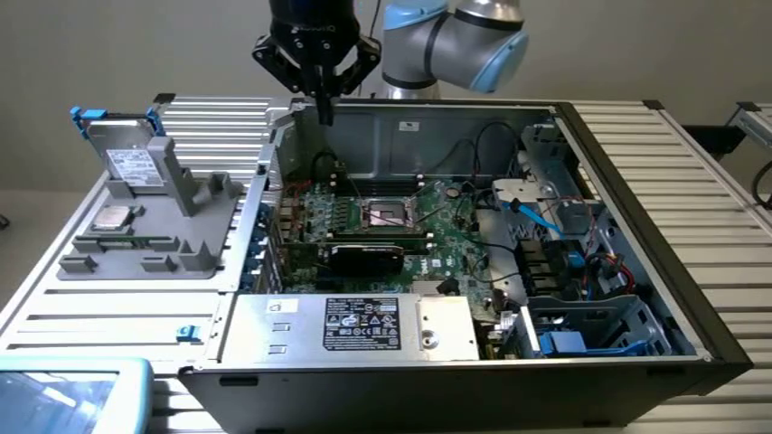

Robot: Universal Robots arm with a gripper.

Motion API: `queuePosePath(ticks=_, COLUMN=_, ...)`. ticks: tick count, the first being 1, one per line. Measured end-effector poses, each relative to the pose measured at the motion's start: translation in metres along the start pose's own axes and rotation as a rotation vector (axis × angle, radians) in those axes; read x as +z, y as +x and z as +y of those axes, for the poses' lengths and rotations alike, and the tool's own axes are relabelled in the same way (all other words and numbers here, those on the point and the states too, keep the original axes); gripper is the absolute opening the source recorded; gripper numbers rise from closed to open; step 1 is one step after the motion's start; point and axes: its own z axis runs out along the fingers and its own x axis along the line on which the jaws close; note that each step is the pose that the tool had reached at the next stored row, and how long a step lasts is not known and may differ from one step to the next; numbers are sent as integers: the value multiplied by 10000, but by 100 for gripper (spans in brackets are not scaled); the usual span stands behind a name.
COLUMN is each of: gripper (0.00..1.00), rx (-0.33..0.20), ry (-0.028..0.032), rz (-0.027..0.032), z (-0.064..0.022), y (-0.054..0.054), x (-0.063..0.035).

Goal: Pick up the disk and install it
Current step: 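Reach for the disk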

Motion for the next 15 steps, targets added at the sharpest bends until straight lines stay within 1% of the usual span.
queuePosePath(ticks=4, gripper=11, rx=8, ry=4, rz=61, z=61, y=150, x=6)
queuePosePath(ticks=9, gripper=11, rx=24, ry=18, rz=213, z=137, y=316, x=12)
queuePosePath(ticks=10, gripper=11, rx=29, ry=21, rz=251, z=151, y=348, x=13)
queuePosePath(ticks=12, gripper=11, rx=41, ry=31, rz=348, z=179, y=414, x=16)
queuePosePath(ticks=14, gripper=11, rx=53, ry=47, rz=468, z=205, y=475, x=18)
queuePosePath(ticks=15, gripper=11, rx=62, ry=60, rz=542, z=217, y=504, x=19)
